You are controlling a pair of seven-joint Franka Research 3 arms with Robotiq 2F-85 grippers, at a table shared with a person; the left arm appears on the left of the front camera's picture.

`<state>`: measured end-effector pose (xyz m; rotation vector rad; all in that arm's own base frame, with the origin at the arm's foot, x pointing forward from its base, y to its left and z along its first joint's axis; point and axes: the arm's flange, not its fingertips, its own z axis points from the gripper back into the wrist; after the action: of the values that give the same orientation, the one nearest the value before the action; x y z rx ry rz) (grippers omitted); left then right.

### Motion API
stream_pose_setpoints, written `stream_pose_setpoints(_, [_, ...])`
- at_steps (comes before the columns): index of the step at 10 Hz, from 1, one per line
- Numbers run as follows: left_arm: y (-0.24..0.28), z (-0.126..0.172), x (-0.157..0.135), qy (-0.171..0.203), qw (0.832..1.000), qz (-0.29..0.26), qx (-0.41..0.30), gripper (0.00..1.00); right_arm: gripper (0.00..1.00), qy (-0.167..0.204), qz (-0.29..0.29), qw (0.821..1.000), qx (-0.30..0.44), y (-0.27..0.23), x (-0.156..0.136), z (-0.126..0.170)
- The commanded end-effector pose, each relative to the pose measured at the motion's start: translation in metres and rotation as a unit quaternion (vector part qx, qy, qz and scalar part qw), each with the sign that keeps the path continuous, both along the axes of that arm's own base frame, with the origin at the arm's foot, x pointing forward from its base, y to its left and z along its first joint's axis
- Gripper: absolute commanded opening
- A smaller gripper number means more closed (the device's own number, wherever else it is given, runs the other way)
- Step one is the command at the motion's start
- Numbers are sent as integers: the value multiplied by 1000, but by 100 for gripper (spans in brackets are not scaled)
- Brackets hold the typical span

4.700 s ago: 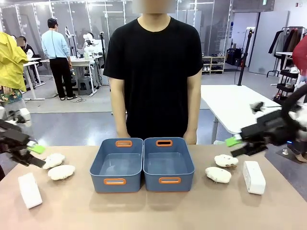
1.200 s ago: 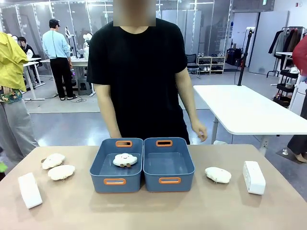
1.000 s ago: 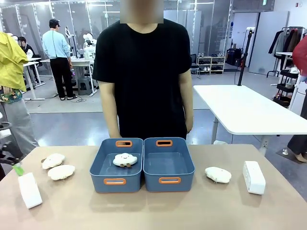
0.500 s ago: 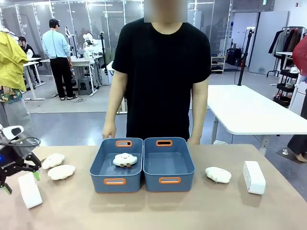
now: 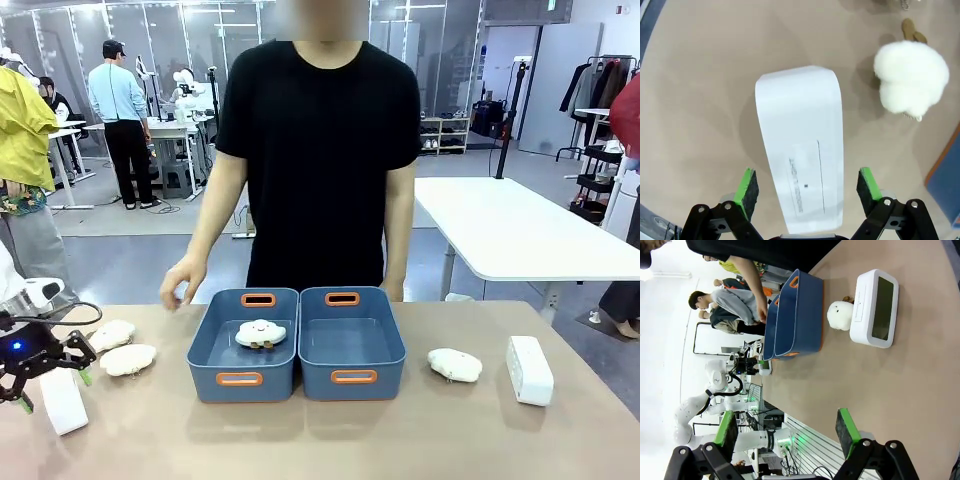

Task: Sort the digital clocks into the basket.
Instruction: Pick up the Digital clock from the table and place it into the empty Plastic storage basket.

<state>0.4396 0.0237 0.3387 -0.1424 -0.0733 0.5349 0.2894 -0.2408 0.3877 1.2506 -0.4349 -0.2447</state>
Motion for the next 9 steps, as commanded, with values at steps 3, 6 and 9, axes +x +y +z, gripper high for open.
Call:
stream_pose_setpoints(3, [1, -25, 7, 0, 999, 21, 40, 11, 100, -1, 3, 1000, -2, -1, 0, 1])
stream_pose_setpoints(6, [5, -27, 6, -3, 999, 23, 43, 0, 100, -1, 3, 1000, -2, -1, 0, 1])
stream_pose_setpoints(9, [4, -22, 6, 3, 999, 12, 29, 3, 100, -1, 3, 1000, -2, -1, 0, 1])
